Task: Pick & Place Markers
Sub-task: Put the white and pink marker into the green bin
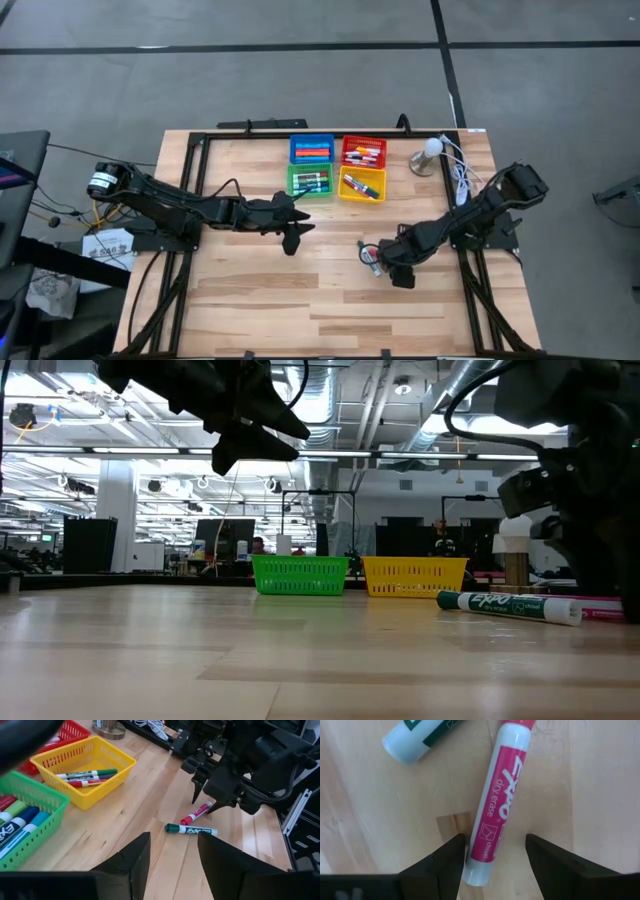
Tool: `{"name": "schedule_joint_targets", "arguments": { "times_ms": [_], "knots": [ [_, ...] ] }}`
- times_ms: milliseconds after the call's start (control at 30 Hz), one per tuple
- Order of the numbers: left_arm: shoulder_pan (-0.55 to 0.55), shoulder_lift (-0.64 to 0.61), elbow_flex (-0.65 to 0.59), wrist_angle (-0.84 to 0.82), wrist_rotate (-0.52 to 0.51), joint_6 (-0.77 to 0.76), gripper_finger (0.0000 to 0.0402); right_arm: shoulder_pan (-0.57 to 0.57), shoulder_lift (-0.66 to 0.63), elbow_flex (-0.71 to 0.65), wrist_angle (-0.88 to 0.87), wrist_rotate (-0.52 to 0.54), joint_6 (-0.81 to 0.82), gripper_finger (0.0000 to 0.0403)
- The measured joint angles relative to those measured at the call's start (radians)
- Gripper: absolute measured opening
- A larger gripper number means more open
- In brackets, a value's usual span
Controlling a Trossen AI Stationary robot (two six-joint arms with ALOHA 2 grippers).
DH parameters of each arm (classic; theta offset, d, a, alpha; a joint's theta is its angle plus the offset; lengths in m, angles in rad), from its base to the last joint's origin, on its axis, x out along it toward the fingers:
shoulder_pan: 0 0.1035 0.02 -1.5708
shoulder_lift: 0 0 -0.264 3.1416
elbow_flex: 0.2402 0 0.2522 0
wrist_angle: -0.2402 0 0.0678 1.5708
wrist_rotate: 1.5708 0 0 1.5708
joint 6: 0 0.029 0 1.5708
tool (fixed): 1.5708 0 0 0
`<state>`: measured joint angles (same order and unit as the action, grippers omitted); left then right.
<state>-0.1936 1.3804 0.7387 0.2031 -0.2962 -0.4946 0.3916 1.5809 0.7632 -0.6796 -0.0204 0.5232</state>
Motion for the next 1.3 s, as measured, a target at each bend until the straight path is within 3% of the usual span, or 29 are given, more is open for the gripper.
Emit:
{"name": "schedule_joint_targets", "arguments": {
  "times_ms": [233,567,867,1033,1300],
  "knots": [
    [0.000,0.000,0.000,0.000,0.000,0.000,0.0163,0.000,0.046,0.005,-0.014,0.030,0.028,0.0186],
    [0.000,0.000,0.000,0.000,0.000,0.000,0.0163,-0.001,0.012,-0.003,-0.028,0.061,0.138,0.0053],
    [0.000,0.000,0.000,0.000,0.000,-0.004,0.0163,-0.009,-0.084,-0.008,-0.096,0.165,0.226,0.0050],
    [0.000,0.000,0.000,0.001,0.001,-0.035,0.0163,-0.016,-0.171,-0.007,-0.108,0.172,0.256,0.0053],
    [0.000,0.000,0.000,0.126,0.043,-0.045,0.0163,-0.058,-0.348,-0.006,0.127,0.186,0.214,0.0054]
  ]
}}
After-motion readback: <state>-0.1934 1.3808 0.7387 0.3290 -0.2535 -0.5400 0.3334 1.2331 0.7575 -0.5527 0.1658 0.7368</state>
